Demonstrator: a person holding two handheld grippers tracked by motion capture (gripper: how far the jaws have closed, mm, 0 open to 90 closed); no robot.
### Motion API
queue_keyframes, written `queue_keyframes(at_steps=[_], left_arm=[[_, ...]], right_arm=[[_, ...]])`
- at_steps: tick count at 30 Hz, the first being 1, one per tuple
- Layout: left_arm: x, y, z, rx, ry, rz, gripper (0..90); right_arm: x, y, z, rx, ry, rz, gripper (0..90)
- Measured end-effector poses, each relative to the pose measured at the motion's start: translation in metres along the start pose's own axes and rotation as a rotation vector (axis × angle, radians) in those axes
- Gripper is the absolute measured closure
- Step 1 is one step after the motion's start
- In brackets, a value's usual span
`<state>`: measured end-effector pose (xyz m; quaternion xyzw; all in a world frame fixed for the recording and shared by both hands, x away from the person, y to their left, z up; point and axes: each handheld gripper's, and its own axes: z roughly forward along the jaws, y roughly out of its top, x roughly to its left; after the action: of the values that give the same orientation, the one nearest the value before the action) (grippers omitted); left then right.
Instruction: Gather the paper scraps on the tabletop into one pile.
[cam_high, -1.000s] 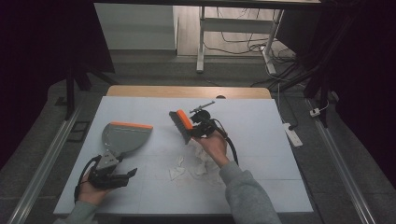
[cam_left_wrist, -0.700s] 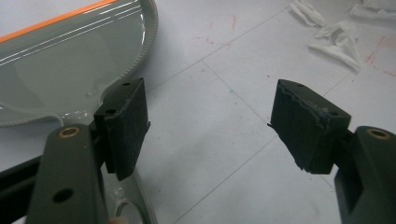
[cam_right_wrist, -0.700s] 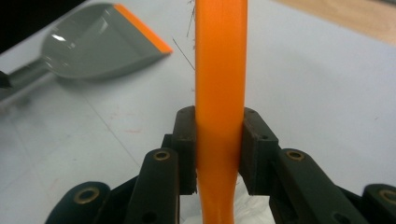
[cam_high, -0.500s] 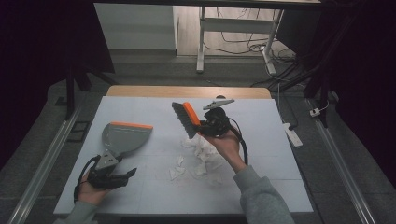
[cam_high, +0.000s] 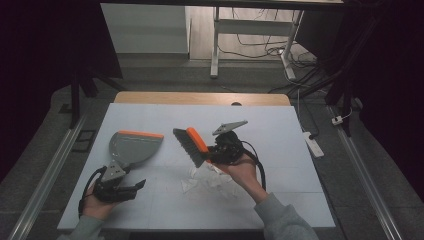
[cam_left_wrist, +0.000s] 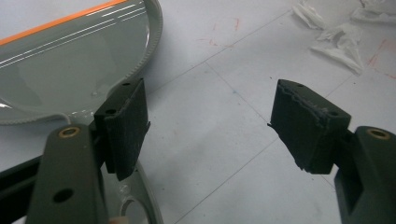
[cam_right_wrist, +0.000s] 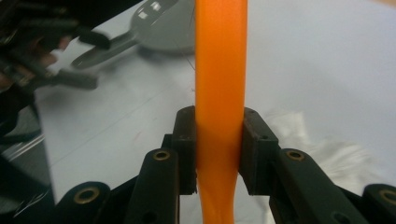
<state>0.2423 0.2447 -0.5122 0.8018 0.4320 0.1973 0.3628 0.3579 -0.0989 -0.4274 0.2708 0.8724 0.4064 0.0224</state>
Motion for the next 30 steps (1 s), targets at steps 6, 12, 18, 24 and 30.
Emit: queue_keyframes(at_steps=[6,12,18,24,30], left_arm=[[0.002,-0.001,-0.001,-0.003,0.006,-0.009,28.6],[0.005,-0.002,-0.004,-0.011,0.013,-0.016,28.6],[0.005,-0.002,-0.003,-0.01,0.013,-0.018,28.6],[0.005,-0.002,-0.003,-0.009,0.012,-0.015,28.6],[0.005,-0.002,-0.002,-0.009,0.011,-0.014,28.6]], right_arm=[[0.021,-0.011,0.009,0.055,0.101,0.001,70.3],[0.044,-0.02,0.028,0.137,0.142,-0.031,70.3],[0.047,-0.024,0.05,0.17,0.166,-0.033,70.3],[0.039,-0.026,0.056,0.177,0.111,-0.033,70.3],[0.015,-0.033,0.049,0.145,0.043,0.02,70.3]])
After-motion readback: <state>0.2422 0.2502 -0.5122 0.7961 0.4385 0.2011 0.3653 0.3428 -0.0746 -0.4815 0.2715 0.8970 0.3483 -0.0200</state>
